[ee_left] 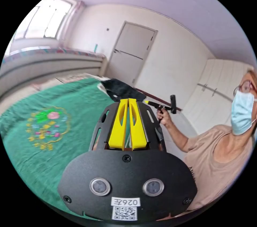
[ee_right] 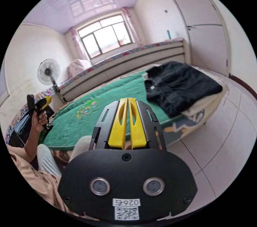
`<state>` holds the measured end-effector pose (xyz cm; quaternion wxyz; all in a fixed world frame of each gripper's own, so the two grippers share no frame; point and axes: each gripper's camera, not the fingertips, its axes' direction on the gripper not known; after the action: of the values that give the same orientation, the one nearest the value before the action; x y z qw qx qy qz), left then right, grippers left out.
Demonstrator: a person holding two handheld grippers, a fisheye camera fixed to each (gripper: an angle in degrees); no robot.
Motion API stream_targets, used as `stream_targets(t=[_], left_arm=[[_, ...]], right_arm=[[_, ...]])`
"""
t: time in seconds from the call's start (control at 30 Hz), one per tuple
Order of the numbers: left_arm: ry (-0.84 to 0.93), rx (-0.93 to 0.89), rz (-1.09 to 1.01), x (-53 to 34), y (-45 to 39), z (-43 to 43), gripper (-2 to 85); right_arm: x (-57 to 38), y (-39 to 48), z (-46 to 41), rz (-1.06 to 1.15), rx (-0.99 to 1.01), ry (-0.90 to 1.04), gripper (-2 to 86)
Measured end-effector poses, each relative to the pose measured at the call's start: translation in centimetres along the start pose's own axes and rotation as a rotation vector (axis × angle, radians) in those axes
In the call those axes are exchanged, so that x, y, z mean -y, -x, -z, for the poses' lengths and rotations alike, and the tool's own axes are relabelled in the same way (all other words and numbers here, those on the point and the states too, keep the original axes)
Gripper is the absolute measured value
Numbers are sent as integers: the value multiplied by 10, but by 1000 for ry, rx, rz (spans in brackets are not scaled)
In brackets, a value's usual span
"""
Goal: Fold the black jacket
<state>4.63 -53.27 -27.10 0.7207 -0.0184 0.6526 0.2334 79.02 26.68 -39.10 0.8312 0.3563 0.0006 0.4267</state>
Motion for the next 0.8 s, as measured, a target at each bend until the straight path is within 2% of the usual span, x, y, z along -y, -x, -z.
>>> stream_targets(t=[0.1,0.3,0.43,0.57,0.63,0.7,0.8], left_arm=[[94,-164,105,35,76,-131,51],[311,-178,82,103,160,-335,72],[387,-177,28,145,190,-429,75],[422,-202,3,179,223,-519,91],[431,-219,23,186,239,-552,99],[433,-247,57,190,259,-591,112],[447,-272,103,186,282,-628,122]], right_arm=[[-17,-60,-8,-70,-108,10,34],[5,-150,-11,-123,-334,-49,44],[53,-189,-24,-70,-475,-44,46],[115,-233,-69,-10,-644,97,66],[133,-256,-92,-33,-665,184,82],[146,-287,-121,-109,-513,356,68],[148,-274,-113,-94,-517,348,2]])
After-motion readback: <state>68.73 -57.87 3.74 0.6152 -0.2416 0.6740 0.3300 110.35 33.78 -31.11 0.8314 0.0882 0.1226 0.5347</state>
